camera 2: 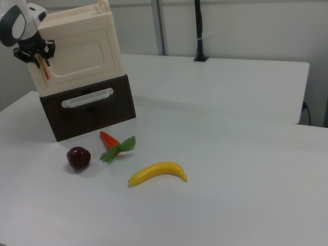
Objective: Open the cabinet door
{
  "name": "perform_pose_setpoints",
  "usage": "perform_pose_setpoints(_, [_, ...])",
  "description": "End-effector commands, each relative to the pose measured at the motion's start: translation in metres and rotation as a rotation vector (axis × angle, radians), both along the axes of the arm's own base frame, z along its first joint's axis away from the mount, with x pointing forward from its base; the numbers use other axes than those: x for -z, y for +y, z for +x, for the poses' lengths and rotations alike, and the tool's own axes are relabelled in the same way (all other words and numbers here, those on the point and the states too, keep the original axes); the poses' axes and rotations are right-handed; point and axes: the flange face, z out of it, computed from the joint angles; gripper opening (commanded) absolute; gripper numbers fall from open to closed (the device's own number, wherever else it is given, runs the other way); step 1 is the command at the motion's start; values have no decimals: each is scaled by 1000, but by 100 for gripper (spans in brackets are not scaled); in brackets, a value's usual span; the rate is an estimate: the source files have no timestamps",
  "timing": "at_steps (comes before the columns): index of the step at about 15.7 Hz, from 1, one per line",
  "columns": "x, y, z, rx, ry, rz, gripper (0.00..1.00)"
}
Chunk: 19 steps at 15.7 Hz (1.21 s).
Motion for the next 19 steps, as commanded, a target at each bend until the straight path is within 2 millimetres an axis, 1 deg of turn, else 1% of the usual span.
perform_pose_setpoints(1, [-1, 4, 1, -1, -10, 2, 27])
perform_pose_setpoints(5, [-2, 4, 1, 39, 8, 24, 22])
perform_pose_setpoints(6, [-1, 4, 1, 41, 12, 24, 19])
perform_pose_setpoints(7, [0, 4, 0, 41, 15, 24, 14])
perform_pose_setpoints(10, [-2, 4, -1, 41, 16, 22, 13])
perform_pose_setpoints(14, [1, 3, -4, 40, 30, 15, 13])
perform_pose_setpoints(16, [2, 2, -7, 34, 65, -4, 13])
perform_pose_setpoints(17, [-2, 1, -12, 31, 73, -8, 13])
perform_pose_setpoints(18, [1, 0, -17, 29, 93, -22, 13])
perform_pose_setpoints(19, [-2, -3, -22, 38, 104, -30, 13])
